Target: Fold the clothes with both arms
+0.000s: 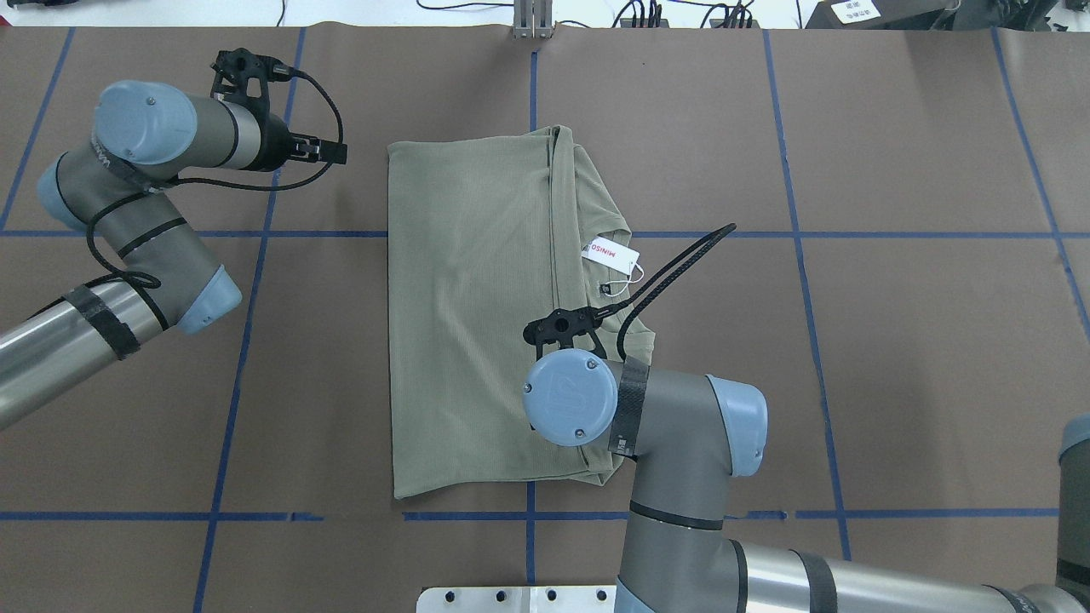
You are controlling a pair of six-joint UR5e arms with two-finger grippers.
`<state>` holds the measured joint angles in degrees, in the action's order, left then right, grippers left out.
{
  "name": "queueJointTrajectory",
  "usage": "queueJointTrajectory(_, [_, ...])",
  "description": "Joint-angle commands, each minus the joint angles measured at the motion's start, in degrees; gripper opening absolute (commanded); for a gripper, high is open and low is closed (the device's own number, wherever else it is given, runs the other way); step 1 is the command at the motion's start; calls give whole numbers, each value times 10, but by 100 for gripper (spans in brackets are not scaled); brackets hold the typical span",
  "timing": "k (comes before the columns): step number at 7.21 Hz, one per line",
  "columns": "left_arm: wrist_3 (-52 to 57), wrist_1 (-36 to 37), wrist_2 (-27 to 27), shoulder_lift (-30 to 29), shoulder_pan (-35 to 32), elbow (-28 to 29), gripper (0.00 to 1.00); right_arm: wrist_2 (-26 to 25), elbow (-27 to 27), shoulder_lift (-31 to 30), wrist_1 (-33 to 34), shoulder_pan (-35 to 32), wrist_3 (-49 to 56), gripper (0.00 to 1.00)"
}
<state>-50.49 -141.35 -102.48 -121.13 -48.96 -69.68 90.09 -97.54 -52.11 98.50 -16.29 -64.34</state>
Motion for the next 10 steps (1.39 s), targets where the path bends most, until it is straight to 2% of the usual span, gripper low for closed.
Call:
queueJointTrajectory(1, [0, -1, 0, 5, 0, 0, 100, -4, 2, 6, 1, 4, 4, 66])
queueJointTrajectory(2, [1, -1, 0, 5, 0, 1, 100, -7, 4, 7, 1, 8, 3, 66])
queueJointTrajectory(7, [1, -1, 0, 5, 4, 1, 100, -28, 18, 14, 6, 14, 4, 44])
queueJointTrajectory(10, [0, -1, 0, 5, 7, 1, 100, -29, 12, 21, 26, 14, 23, 42])
